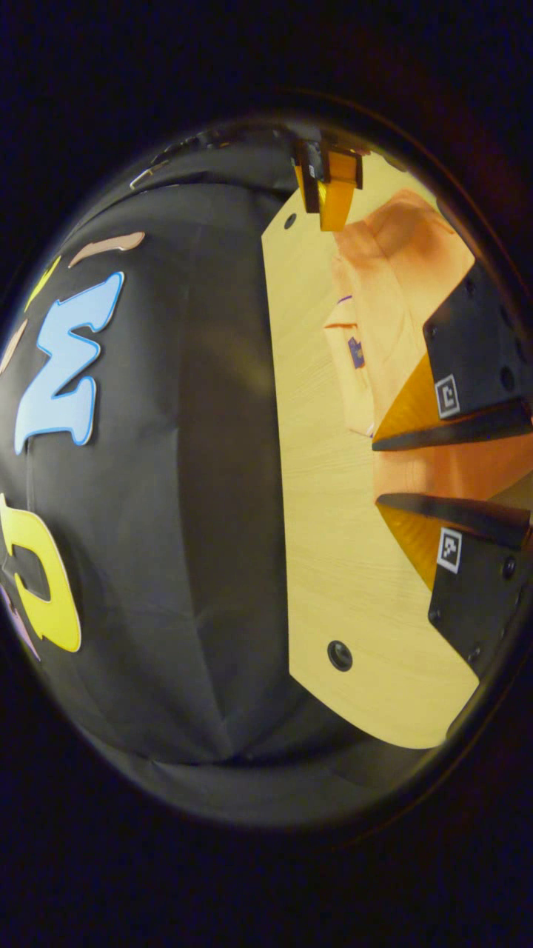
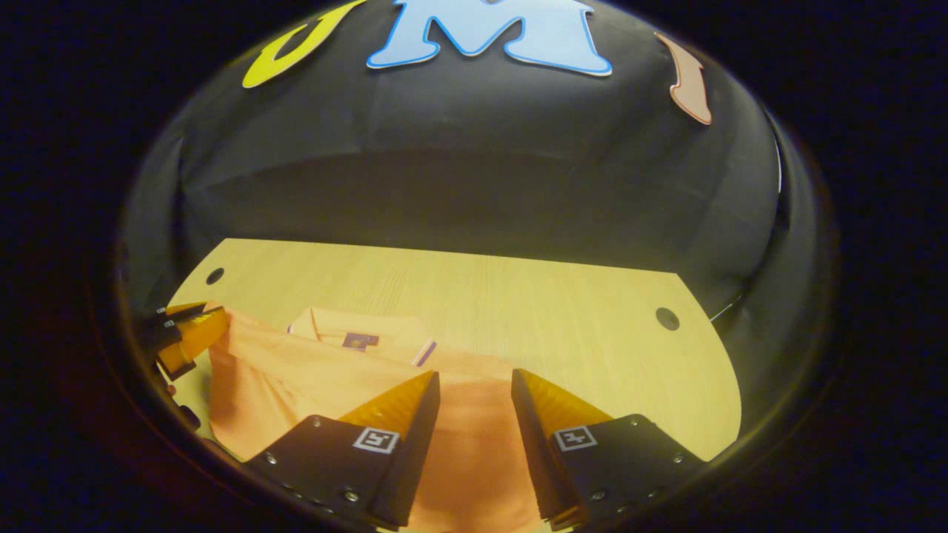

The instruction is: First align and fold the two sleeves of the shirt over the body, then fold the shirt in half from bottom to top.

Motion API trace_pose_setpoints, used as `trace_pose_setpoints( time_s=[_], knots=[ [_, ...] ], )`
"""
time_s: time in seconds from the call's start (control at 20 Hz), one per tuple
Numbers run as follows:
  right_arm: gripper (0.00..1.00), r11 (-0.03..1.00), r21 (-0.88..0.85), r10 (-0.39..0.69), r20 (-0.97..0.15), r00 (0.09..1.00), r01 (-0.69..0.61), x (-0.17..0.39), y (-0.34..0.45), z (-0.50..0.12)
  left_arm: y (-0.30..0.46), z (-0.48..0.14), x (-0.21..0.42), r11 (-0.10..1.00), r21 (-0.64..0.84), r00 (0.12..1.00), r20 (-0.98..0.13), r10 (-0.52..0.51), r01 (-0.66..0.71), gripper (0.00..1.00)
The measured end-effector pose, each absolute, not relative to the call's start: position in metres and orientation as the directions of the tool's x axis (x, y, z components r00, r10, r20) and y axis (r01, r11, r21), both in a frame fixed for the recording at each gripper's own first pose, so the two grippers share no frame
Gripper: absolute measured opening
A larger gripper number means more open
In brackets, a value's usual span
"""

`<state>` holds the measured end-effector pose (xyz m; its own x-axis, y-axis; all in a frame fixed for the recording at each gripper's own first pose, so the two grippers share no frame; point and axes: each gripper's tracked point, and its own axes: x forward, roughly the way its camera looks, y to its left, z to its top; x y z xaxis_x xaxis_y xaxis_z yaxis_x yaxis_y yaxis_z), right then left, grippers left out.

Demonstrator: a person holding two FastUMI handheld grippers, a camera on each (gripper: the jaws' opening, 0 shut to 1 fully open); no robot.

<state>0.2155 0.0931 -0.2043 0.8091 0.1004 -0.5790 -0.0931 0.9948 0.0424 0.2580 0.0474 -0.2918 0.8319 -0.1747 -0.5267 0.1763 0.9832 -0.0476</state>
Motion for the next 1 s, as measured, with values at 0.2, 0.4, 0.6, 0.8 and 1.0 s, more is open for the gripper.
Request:
trace_pose_setpoints(
  time_s=[0.2,0.4,0.6,0.8,1.0],
  knots=[
    [0.86,0.996,0.043,0.092,-0.528,0.844,-0.082,0.202,0.091,-0.181,0.045,-0.271,0.244,0.983,-0.034,0.852,-0.495,-0.172,0.178,0.95],
    [0.86,0.993,0.083,0.115,-0.451,0.885,-0.087,0.176,0.083,-0.141,0.042,-0.228,0.219,0.984,-0.013,0.882,-0.442,-0.163,0.176,0.97],
    [0.86,0.987,0.129,0.133,-0.368,0.920,-0.091,0.139,0.064,-0.103,0.025,-0.182,0.184,0.980,0.018,0.918,-0.354,-0.177,0.196,0.96],
    [0.86,0.988,0.138,0.109,-0.300,0.948,-0.070,0.096,0.037,-0.078,0.004,-0.139,0.146,0.977,0.040,0.946,-0.262,-0.191,0.208,0.96],
    [0.86,0.987,0.145,0.103,-0.249,0.963,-0.068,0.049,0.019,-0.061,-0.016,-0.095,0.101,0.979,0.043,0.965,-0.178,-0.190,0.201,0.96]
  ],
)
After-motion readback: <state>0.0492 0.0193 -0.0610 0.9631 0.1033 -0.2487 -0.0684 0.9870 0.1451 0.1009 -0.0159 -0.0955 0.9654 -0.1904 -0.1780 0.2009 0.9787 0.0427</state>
